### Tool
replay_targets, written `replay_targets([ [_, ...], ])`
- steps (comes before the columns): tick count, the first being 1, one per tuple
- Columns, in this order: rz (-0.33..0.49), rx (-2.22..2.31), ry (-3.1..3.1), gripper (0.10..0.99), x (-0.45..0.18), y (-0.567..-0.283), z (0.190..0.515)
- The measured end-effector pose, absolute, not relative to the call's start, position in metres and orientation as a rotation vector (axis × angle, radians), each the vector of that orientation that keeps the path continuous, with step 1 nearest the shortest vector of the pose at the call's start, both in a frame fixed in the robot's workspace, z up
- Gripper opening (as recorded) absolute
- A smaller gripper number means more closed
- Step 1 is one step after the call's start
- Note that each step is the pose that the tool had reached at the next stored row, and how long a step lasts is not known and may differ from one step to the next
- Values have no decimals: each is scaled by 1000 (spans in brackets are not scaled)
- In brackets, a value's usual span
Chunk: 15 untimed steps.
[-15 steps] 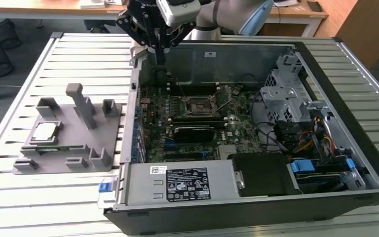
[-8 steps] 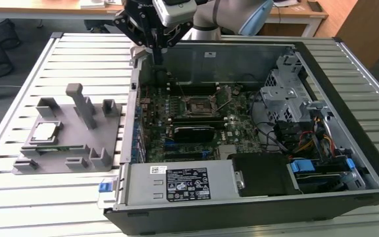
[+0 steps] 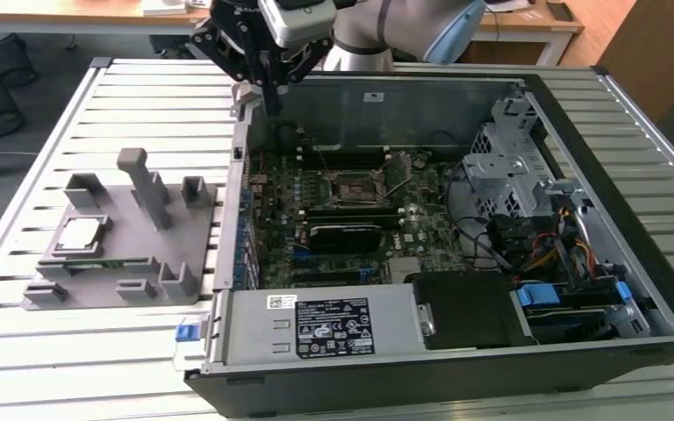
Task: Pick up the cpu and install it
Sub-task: 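Reach for the cpu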
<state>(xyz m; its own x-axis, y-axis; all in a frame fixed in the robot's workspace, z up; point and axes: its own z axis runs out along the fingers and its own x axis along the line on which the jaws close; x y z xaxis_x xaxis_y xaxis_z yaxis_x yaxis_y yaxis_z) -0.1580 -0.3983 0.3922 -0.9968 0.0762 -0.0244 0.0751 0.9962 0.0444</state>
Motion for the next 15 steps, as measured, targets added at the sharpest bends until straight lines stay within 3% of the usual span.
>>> replay_targets([
  [15,68,118,3113,106,-186,-395,391],
])
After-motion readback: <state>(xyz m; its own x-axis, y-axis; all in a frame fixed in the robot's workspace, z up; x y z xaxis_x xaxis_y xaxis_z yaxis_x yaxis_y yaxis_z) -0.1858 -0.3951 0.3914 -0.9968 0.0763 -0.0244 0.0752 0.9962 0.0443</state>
